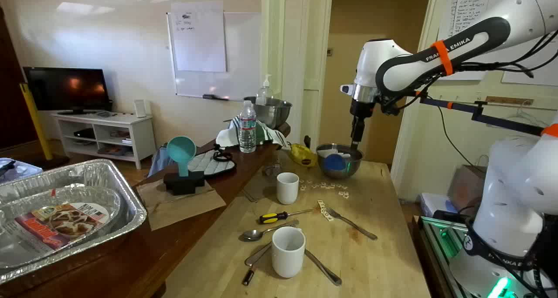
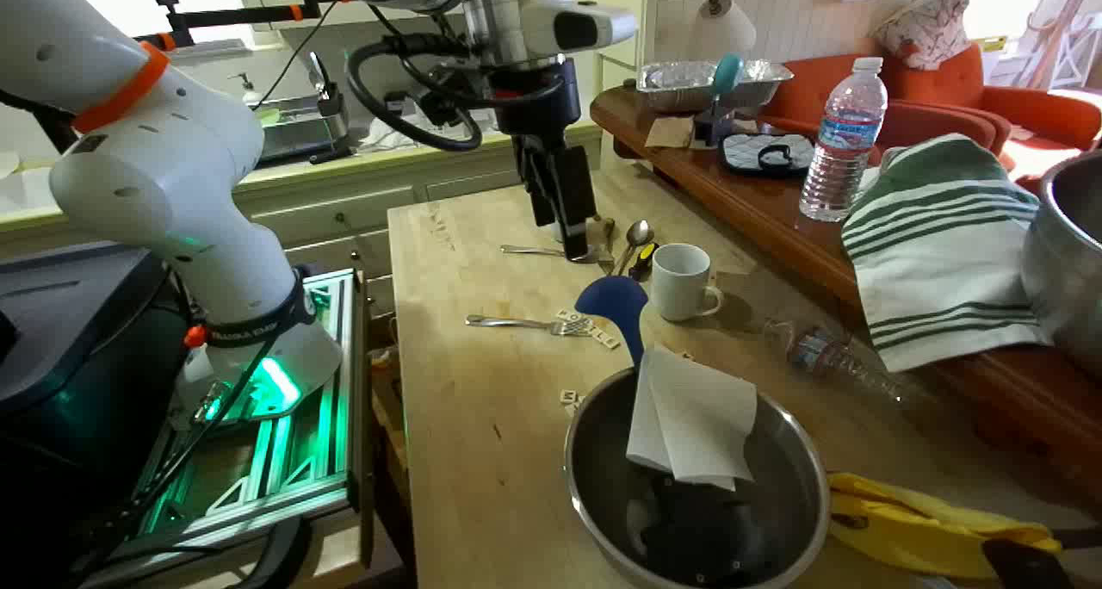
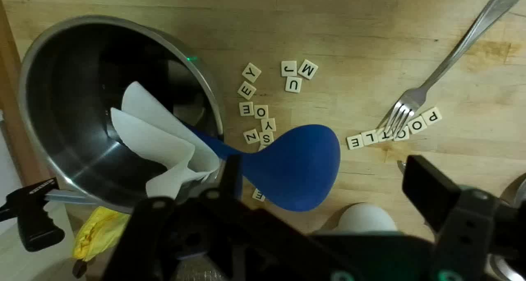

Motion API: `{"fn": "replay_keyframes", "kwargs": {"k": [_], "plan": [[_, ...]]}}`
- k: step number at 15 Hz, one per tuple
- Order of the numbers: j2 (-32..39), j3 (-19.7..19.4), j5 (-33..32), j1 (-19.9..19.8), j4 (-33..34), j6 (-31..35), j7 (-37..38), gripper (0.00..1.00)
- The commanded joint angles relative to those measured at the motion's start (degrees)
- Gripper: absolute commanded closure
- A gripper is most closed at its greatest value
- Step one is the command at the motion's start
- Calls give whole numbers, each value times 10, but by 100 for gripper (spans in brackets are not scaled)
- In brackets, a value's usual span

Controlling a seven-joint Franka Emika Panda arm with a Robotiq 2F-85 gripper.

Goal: Put the screwdriver inside the white mug to the right

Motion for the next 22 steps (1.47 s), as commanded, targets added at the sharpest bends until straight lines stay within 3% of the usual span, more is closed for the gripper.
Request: {"fn": "replay_keyframes", "kwargs": {"k": [1, 14, 22], "plan": [[0, 4, 3, -4, 1, -1, -2, 0], [6, 13, 0, 5, -1, 14, -2, 0], [37, 74, 18, 102, -2, 68, -45, 0]]}}
